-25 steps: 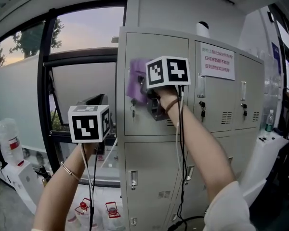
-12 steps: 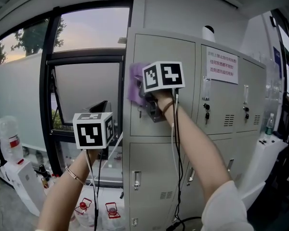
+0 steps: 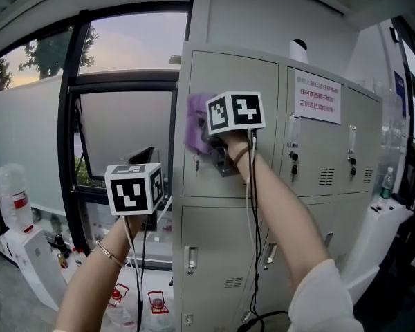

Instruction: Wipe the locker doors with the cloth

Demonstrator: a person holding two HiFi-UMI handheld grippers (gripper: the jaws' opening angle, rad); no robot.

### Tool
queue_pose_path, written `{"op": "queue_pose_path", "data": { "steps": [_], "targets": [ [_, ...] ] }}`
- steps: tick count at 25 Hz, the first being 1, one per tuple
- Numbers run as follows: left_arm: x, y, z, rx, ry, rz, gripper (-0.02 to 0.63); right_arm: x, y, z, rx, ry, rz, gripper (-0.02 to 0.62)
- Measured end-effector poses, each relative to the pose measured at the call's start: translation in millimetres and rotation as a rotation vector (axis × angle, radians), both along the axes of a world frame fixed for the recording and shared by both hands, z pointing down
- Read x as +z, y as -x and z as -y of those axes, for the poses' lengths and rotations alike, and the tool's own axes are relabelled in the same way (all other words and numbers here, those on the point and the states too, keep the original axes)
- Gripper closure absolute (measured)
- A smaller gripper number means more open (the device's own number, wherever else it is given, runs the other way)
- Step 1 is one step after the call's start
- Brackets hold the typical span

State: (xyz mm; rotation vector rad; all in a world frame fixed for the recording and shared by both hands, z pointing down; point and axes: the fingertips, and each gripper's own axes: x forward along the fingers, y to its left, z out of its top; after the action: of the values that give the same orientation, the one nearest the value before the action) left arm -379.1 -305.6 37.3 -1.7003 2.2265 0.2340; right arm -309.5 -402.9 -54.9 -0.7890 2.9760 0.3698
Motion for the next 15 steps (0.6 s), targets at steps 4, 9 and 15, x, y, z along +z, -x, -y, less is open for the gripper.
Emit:
{"op": "queue_pose_path", "data": {
  "steps": [4,9,15],
  "targets": [
    [-3,-10,5,0.012,-0.013,-0.022,0.597,-1,-12,6,0.007,-0.004,-0.004,0.520],
    [-4,-30,13,0.027,-0.027,-0.006,0.597,2,-35,18,0.036,-0.007,-0.010,0.520],
    [-5,-64,32,0.067,-0.031,-0.007,0.597,4,-70,38,0.062,0.002,-0.009,0.520]
  ]
}}
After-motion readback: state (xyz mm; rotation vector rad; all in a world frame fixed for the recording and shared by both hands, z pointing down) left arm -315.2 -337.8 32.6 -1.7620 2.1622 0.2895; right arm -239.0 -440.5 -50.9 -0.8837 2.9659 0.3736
